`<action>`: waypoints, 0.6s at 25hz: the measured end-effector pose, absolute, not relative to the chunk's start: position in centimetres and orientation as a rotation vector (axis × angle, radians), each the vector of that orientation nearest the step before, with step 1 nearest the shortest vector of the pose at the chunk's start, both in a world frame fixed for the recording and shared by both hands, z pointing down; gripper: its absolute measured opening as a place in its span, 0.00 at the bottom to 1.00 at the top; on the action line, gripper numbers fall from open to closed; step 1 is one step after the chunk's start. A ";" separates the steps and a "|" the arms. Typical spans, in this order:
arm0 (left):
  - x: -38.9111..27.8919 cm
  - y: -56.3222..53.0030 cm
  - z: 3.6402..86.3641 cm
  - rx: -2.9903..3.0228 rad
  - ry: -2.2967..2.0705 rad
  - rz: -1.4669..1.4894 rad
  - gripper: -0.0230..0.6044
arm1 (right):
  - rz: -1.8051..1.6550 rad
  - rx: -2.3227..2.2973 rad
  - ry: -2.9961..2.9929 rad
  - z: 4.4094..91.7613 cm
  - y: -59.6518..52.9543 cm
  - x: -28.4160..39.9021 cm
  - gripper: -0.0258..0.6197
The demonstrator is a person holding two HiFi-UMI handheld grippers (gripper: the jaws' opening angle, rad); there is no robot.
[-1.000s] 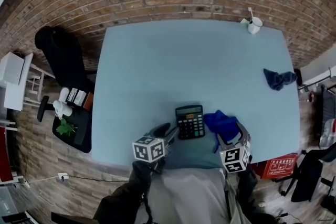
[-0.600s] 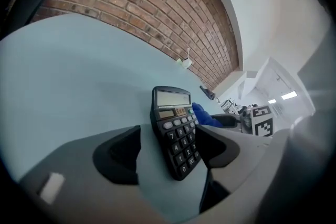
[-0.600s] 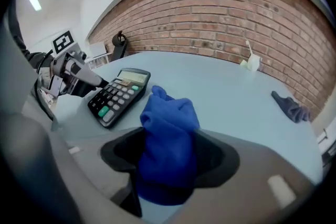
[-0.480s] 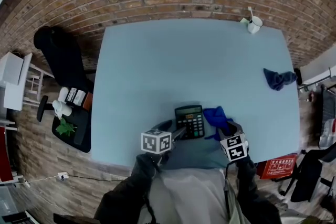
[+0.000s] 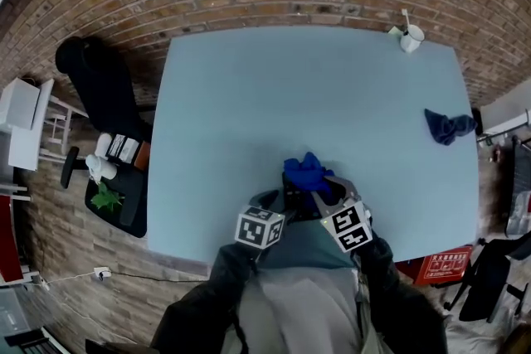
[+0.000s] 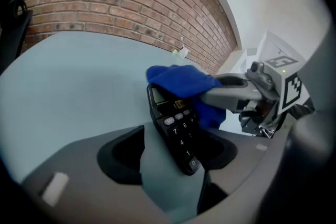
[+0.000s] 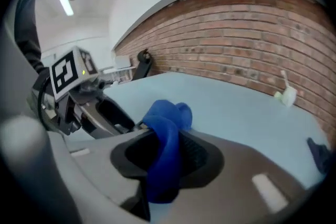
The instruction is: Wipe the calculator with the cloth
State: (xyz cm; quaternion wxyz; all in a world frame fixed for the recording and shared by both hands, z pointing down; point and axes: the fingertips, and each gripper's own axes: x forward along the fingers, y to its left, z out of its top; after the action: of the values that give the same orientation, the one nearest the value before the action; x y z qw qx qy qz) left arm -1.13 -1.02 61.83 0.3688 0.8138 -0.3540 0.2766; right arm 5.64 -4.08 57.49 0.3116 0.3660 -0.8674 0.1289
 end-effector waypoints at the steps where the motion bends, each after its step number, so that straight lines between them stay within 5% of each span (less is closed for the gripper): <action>1: -1.0 -0.9 61.9 2.102 -0.904 0.733 0.50 | 0.300 0.858 -2.272 58.4 -3.4 3.5 0.22; 5: -0.9 -0.8 62.1 2.158 -0.878 0.804 0.48 | 0.246 0.702 -2.263 59.2 -2.2 0.2 0.21; 12: -1.6 -1.1 62.2 2.105 -0.936 0.742 0.44 | 0.317 1.093 -2.111 59.6 -4.1 10.2 0.21; 15: -2.0 -1.2 62.2 2.091 -0.933 0.699 0.41 | 0.247 1.043 -2.069 59.8 -2.2 9.6 0.21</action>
State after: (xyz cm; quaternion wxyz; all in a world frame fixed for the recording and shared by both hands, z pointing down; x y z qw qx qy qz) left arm -1.97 -1.24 62.18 0.3652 0.8131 -0.3627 0.2720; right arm 9.60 -2.24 59.77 0.3948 0.4113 -0.8158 0.0975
